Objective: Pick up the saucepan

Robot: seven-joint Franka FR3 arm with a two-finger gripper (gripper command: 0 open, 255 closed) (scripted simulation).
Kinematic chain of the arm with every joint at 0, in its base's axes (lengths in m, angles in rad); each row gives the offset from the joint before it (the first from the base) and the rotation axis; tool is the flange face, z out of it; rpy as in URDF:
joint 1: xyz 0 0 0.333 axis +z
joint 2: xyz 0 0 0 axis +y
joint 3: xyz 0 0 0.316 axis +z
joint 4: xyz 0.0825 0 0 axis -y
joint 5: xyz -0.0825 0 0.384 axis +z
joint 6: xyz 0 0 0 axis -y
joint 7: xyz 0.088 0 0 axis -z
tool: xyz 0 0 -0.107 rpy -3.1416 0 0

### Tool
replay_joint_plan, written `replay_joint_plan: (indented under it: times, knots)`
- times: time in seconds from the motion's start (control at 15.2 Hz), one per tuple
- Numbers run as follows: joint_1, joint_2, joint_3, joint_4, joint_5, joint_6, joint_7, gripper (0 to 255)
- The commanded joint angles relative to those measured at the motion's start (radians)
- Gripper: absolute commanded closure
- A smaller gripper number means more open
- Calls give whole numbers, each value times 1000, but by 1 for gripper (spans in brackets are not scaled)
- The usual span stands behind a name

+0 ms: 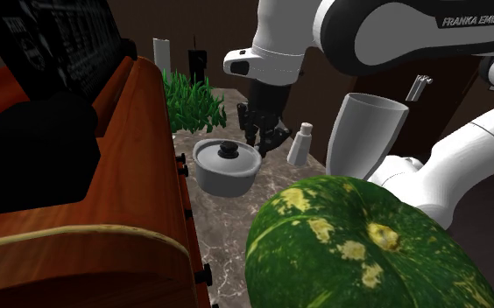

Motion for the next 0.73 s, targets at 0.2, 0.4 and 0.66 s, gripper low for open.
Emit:
replay_joint_plan:
  times: [0.2, 0.4, 0.66]
  knots:
    - [0, 1, 0, 0, 0, 0, 0, 255]
    - [-2, 5, -2, 43, -2, -39, -4, 255]
    - [-5, 13, -4, 102, -4, -91, -9, 255]
